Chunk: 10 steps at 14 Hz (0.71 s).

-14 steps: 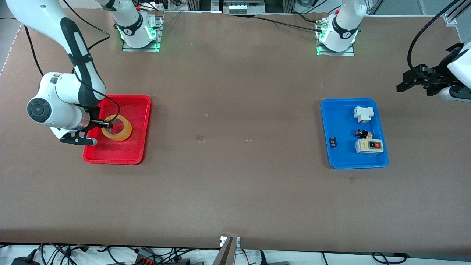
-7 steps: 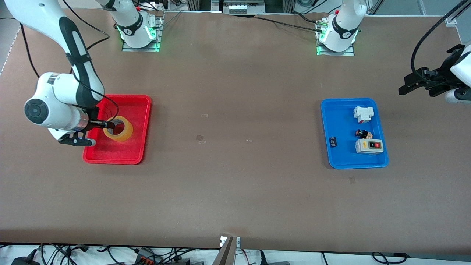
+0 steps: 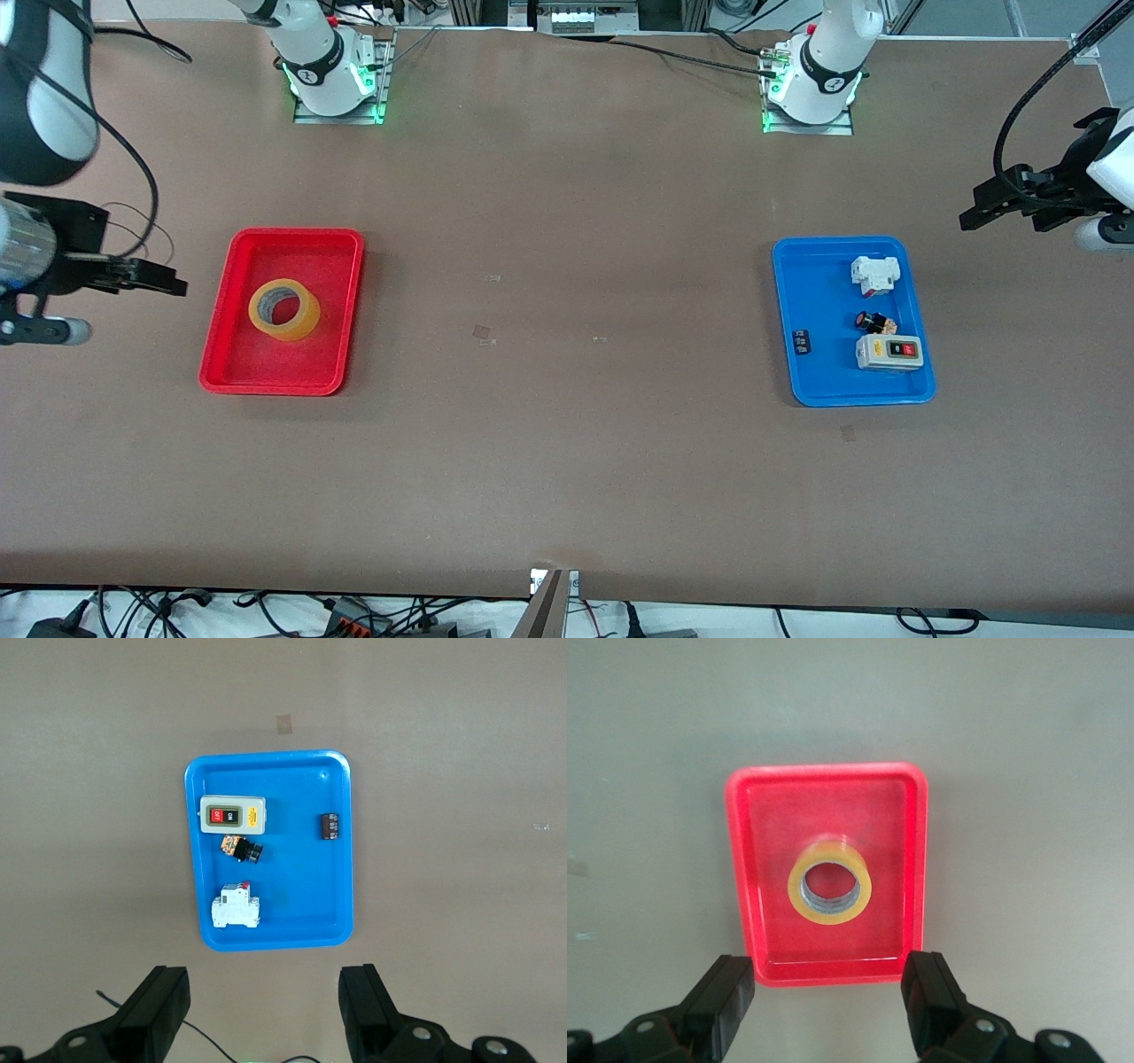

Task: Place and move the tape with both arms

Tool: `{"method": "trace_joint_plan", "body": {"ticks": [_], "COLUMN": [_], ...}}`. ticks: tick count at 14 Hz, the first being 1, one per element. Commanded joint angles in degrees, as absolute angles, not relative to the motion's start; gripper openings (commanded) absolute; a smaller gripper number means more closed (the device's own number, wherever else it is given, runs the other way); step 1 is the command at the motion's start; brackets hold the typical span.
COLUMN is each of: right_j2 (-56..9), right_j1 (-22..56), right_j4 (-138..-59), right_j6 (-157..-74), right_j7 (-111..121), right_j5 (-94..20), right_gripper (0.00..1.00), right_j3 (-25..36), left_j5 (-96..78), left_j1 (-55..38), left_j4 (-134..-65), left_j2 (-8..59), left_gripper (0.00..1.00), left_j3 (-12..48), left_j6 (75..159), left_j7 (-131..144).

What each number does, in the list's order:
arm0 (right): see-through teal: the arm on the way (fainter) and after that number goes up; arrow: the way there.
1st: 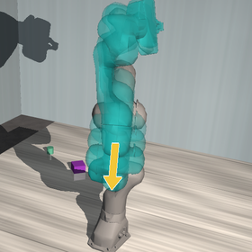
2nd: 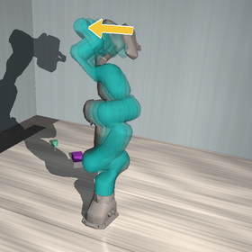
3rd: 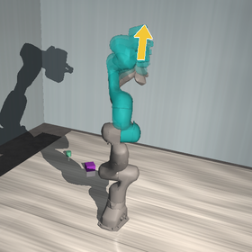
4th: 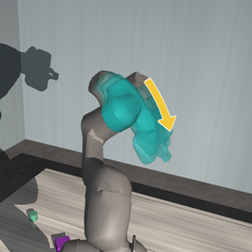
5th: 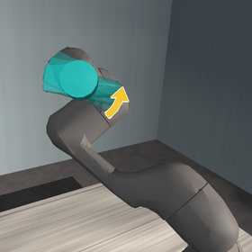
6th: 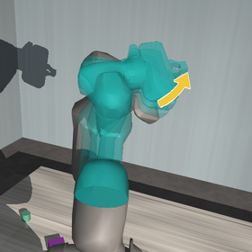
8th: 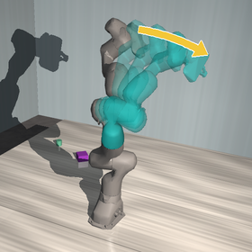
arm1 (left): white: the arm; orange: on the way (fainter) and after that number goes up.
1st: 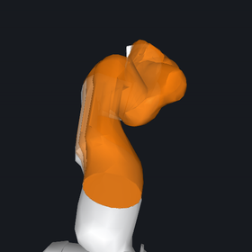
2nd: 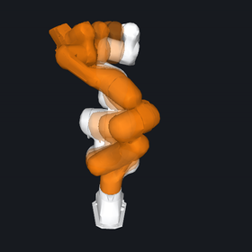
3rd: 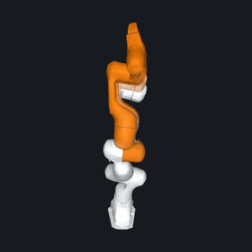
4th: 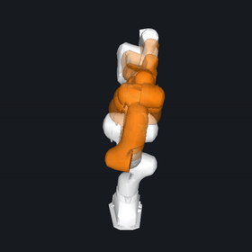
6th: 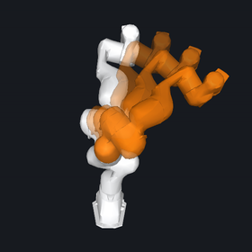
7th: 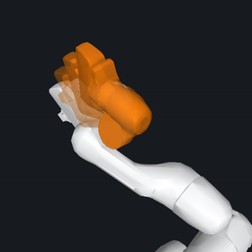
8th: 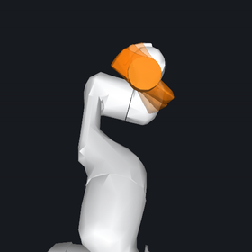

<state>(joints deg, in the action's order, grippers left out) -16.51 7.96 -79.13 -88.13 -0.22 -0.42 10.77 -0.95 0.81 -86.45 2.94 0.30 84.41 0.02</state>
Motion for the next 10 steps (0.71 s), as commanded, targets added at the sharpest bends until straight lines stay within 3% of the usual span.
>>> {"method": "trace_joint_plan", "body": {"ticks": [1, 10], "right_j2": [-18.54, -18.20], "right_j1": [7.73, 6.34], "right_j4": [-73.40, -73.04], "right_j6": [-86.31, -88.86], "right_j7": [0.62, 0.35], "right_j5": [-0.70, -3.69], "right_gripper": [1.00, 1.00], "right_j3": [10.90, 10.29], "left_j5": [-0.53, -0.62], "left_j1": [0.70, 0.62], "left_j4": [-86.31, -86.31], "left_j2": [2.64, 2.64], "left_gripper": [1.00, 1.00], "left_j3": [0.62, 0.79], "left_j6": [84.46, 84.38], "left_j7": [0.88, 0.97]}}
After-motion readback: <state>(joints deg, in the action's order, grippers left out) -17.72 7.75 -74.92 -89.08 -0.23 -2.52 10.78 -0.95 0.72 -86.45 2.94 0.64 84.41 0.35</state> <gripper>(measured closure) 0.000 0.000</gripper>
